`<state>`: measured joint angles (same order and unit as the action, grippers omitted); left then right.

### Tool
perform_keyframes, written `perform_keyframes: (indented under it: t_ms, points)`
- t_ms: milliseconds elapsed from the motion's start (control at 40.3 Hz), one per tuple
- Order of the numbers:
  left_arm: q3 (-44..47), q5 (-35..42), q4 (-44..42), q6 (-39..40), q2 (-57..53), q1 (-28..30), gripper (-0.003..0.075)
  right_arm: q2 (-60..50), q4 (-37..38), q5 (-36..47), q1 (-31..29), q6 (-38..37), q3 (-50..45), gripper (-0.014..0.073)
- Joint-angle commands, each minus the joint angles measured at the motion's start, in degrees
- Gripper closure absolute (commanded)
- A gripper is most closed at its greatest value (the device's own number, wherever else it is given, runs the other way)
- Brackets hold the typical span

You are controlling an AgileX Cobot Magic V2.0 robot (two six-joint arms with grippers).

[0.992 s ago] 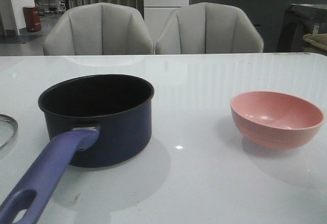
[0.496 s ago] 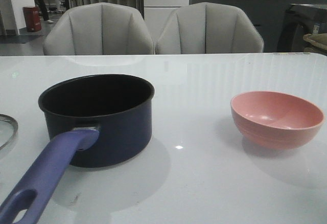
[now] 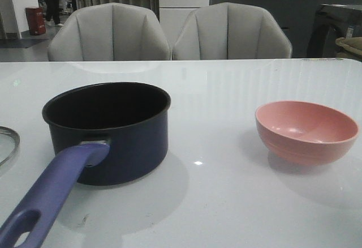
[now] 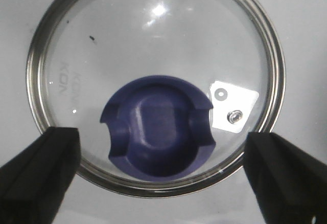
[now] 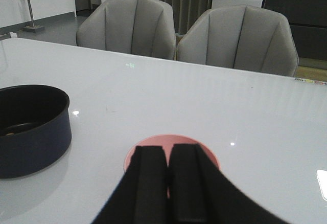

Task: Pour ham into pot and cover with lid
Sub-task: 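Lower the left gripper and grasp the purple lid knob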

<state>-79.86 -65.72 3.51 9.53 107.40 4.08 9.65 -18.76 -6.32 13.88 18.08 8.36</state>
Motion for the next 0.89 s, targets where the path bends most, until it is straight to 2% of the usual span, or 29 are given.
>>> perform_keyframes:
  t_ms: [0, 719, 868]
  points:
    - [-1.5, 0.2, 0.5, 0.6, -1.3, 0.1, 0.0038, 0.4, -0.3, 4.1, 0.2, 0.4, 1.6, 0.0442]
    - [-1.5, 2.4, 1.9, 0.6, 4.3, 0.1, 0.0045, 0.4, -0.3, 4.1, 0.2, 0.4, 1.6, 0.0442]
    - [-1.5, 1.3, 1.9, 0.6, 4.4, 0.1, 0.0148, 0.4, -0.3, 4.1, 0.2, 0.4, 1.6, 0.0442]
